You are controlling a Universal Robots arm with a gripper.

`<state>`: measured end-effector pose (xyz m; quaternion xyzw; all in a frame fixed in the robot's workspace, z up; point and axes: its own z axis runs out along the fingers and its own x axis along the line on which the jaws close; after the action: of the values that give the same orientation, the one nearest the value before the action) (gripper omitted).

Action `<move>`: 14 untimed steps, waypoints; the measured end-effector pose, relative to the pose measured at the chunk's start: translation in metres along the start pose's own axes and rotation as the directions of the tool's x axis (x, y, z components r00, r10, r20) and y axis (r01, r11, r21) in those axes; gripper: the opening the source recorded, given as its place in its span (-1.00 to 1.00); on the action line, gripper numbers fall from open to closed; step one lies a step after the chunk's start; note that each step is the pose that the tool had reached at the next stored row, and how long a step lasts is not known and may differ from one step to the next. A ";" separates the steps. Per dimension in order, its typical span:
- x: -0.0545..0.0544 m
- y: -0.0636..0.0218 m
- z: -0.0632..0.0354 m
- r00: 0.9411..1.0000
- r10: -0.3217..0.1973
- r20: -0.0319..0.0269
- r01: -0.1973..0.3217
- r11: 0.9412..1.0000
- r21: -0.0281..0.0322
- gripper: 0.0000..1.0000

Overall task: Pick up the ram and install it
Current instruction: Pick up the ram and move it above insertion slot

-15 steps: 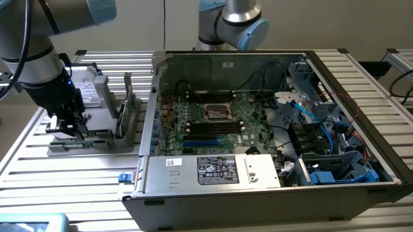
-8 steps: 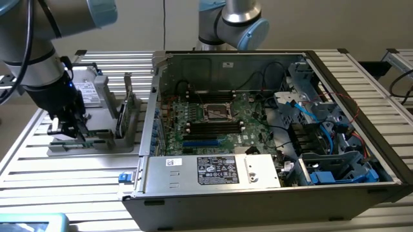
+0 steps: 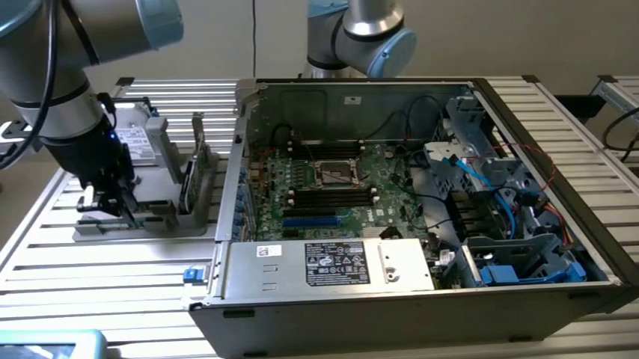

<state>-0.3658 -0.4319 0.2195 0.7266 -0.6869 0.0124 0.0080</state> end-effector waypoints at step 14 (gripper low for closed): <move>0.000 0.0001 0.0129 1.000 0.000 0.000 0.000 1.000 0.000 -0.27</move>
<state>-0.3658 -0.4319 0.2067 0.7265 -0.6870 0.0124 0.0081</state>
